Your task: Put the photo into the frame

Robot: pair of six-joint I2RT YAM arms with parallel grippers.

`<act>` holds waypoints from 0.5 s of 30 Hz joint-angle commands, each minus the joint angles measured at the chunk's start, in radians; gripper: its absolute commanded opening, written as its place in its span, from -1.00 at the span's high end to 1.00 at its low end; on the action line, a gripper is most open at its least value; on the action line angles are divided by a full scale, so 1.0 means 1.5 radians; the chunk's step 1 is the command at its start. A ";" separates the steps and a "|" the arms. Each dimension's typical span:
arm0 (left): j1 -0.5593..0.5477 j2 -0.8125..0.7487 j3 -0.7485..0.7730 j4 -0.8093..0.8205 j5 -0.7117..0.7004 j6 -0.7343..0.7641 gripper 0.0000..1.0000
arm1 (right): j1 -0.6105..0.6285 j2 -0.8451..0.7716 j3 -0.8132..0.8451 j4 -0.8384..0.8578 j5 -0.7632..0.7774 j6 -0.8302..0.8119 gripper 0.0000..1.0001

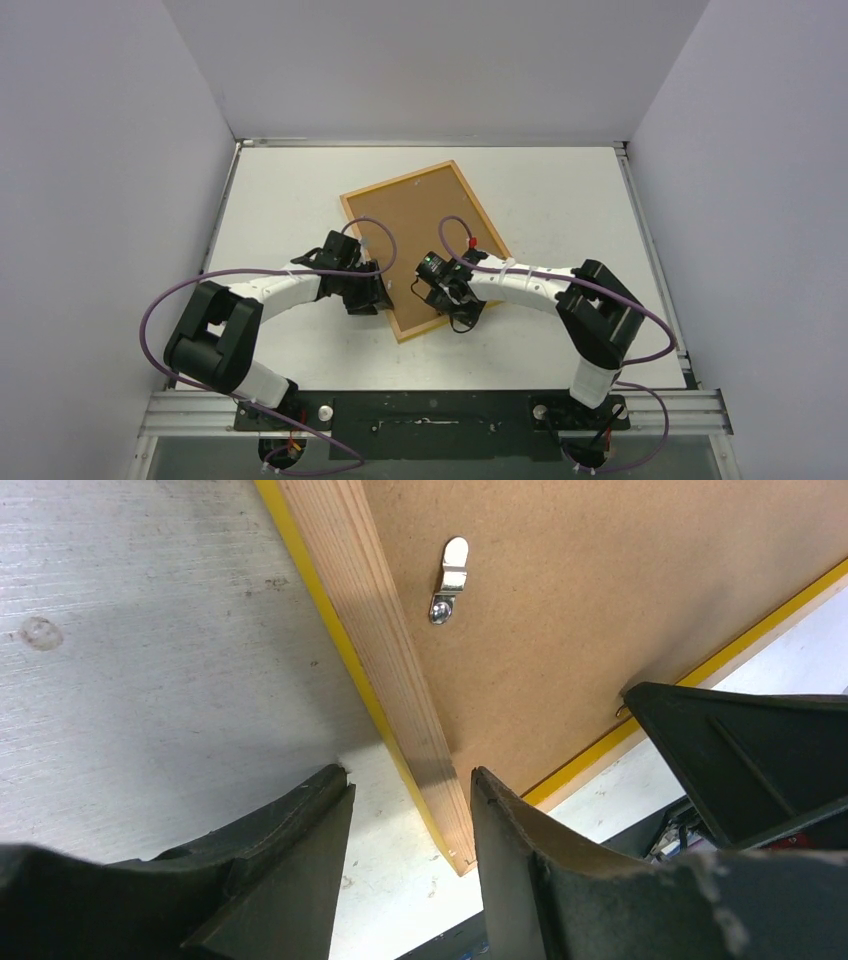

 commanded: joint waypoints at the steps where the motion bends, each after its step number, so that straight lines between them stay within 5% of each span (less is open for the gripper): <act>1: 0.001 0.008 -0.017 -0.001 -0.007 0.010 0.09 | 0.003 -0.035 -0.003 -0.011 0.040 0.025 -0.24; 15: 0.001 0.008 -0.017 0.003 -0.004 0.010 0.10 | 0.003 -0.027 -0.016 0.009 0.008 0.005 0.05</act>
